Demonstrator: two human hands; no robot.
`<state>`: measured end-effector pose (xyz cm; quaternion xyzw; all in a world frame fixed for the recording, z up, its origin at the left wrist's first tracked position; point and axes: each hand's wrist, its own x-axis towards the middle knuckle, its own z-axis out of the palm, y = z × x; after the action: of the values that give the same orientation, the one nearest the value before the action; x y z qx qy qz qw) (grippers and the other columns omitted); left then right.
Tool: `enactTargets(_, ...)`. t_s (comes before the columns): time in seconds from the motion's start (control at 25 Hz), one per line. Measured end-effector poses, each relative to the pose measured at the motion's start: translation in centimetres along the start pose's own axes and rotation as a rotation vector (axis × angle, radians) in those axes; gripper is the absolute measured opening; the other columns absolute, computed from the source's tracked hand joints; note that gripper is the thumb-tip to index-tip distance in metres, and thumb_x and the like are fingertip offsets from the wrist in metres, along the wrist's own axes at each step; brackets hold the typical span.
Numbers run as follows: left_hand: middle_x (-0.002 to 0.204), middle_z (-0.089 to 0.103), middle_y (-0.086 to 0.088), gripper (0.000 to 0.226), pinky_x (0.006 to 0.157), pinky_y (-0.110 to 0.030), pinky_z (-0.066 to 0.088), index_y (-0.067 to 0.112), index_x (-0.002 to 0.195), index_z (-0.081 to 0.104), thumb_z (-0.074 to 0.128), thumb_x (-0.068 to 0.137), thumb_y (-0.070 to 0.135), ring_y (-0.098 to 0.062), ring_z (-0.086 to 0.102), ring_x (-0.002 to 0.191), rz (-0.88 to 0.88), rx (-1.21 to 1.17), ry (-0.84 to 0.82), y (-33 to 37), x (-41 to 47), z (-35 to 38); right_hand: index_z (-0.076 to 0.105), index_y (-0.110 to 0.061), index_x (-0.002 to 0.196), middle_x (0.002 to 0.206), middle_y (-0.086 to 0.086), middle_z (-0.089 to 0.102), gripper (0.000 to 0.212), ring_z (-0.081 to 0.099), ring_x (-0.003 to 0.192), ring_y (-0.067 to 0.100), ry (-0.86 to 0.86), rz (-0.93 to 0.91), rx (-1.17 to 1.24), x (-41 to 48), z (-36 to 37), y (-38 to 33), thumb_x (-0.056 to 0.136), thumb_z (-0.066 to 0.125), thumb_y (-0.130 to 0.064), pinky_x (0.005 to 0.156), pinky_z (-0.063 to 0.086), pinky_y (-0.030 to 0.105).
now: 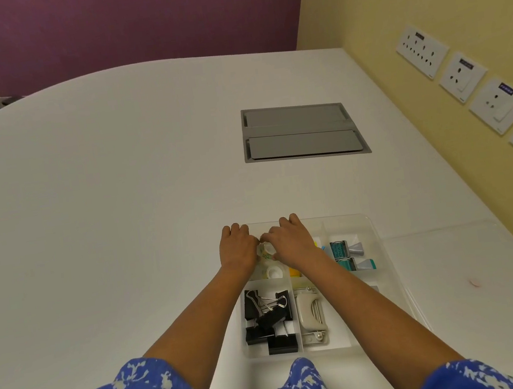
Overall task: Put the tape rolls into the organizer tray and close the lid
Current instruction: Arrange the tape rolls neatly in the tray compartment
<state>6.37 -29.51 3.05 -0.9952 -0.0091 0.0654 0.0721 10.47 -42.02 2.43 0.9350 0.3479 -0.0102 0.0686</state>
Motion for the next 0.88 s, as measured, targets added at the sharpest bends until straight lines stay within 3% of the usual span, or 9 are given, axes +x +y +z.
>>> enactTargets(0.88, 0.125, 0.055, -0.003, 0.036, 0.105, -0.035, 0.030, 0.026, 0.129, 0.057, 0.051, 0.095, 0.037, -0.023, 0.044, 0.122, 0.000, -0.060, 0.046, -0.21, -0.10, 0.49, 0.053, -0.026, 0.123, 0.116, 0.004, 0.068, 0.036, 0.053, 0.111, 0.028, 0.028, 0.029, 0.052, -0.13, -0.30, -0.06, 0.088, 0.062, -0.020, 0.097, 0.032, 0.038)
